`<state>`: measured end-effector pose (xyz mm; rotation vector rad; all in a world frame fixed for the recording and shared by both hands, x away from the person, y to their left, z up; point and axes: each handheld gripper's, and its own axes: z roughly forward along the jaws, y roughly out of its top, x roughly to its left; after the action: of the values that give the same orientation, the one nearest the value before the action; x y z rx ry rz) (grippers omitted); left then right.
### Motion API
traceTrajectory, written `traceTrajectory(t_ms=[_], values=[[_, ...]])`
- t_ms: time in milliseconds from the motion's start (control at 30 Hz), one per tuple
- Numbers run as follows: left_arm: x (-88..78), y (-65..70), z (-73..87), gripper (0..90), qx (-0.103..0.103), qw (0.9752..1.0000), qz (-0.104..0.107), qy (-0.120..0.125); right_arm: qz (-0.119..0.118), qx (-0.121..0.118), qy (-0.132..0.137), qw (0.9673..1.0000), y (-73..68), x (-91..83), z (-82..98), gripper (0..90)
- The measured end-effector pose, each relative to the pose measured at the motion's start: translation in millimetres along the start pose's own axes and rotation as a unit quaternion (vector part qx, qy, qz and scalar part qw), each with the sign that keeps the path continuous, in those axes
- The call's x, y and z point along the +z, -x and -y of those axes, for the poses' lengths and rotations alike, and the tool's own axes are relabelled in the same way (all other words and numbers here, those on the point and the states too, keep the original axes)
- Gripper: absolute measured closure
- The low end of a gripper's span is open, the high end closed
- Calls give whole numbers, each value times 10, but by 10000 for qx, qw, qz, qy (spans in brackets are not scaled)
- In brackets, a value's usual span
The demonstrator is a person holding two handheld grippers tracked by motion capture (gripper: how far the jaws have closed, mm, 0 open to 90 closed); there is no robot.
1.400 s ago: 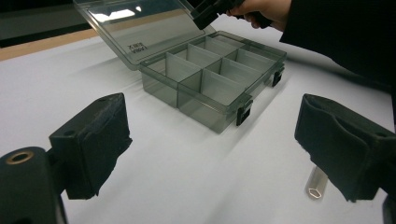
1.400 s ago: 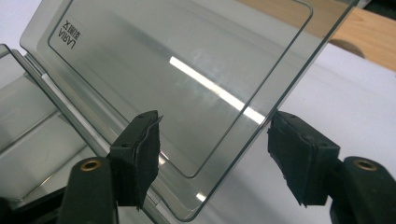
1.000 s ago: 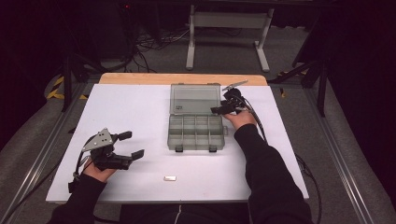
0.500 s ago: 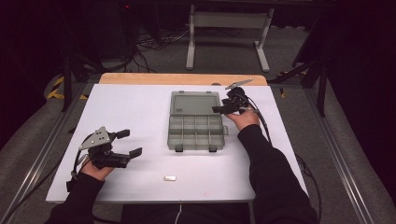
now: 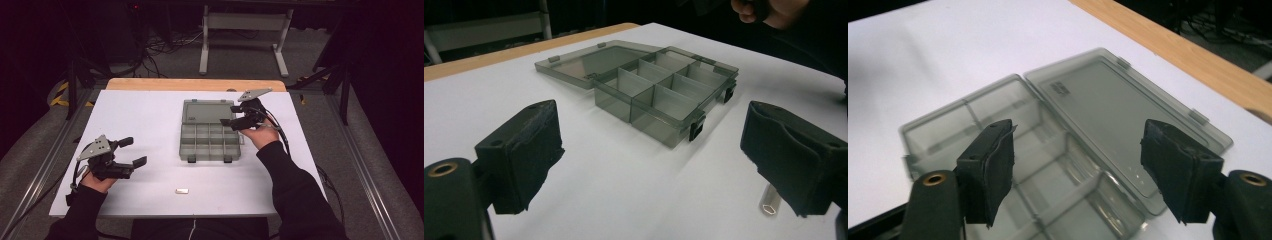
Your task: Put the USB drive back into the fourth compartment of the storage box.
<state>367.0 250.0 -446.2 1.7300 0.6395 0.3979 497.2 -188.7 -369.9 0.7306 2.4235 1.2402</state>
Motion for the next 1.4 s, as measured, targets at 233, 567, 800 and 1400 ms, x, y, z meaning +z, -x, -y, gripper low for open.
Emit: traceTrajectory(t_ms=[233,567,800,1400], values=[[-80,-26,8,95,1,9999,-136,56,-199,-217,131,9995,-235,-88,-57,288],[-123,-22,29,93,55,9997,-224,101,-521,-606,129,9967,-616,-111,-67,281],[-120,-17,41,93,55,9997,-225,89,-777,-825,50,9935,-814,-88,-83,281],[-179,-2,78,87,15,9994,-323,112,-1348,-1206,-155,9834,-1227,157,-82,280]])
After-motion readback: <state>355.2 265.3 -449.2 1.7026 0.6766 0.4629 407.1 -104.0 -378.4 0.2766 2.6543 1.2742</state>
